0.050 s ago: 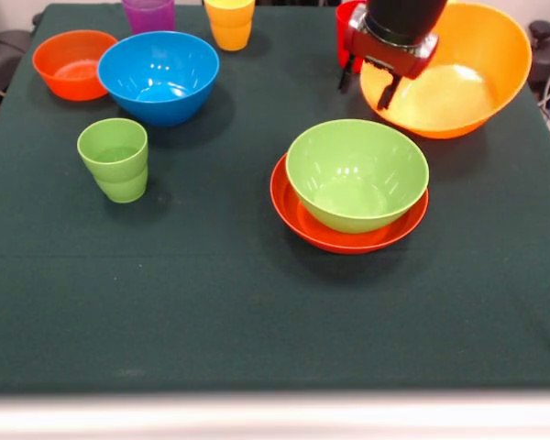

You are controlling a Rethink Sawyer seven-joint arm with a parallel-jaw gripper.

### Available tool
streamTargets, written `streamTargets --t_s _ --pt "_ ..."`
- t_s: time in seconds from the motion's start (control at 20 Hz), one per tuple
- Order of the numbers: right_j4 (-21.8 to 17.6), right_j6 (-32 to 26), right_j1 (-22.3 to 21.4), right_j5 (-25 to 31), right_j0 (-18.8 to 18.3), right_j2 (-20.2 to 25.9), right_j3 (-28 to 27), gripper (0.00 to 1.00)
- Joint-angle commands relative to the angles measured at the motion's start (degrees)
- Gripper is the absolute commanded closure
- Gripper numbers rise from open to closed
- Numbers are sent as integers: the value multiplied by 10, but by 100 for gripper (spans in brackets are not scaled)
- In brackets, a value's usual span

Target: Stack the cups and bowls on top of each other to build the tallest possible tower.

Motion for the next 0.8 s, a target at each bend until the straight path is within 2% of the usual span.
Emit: streamTargets --t_s 0.05,0.25,0.55,0.8 --pt "23 -44 22 -88 -71 155 36 0" --pt "-11 -42 23 -105 -76 161 44 0" --pt "-25 -60 13 -111 -115 204 84 0" --pt "-32 -53 7 -106 -118 212 95 0"
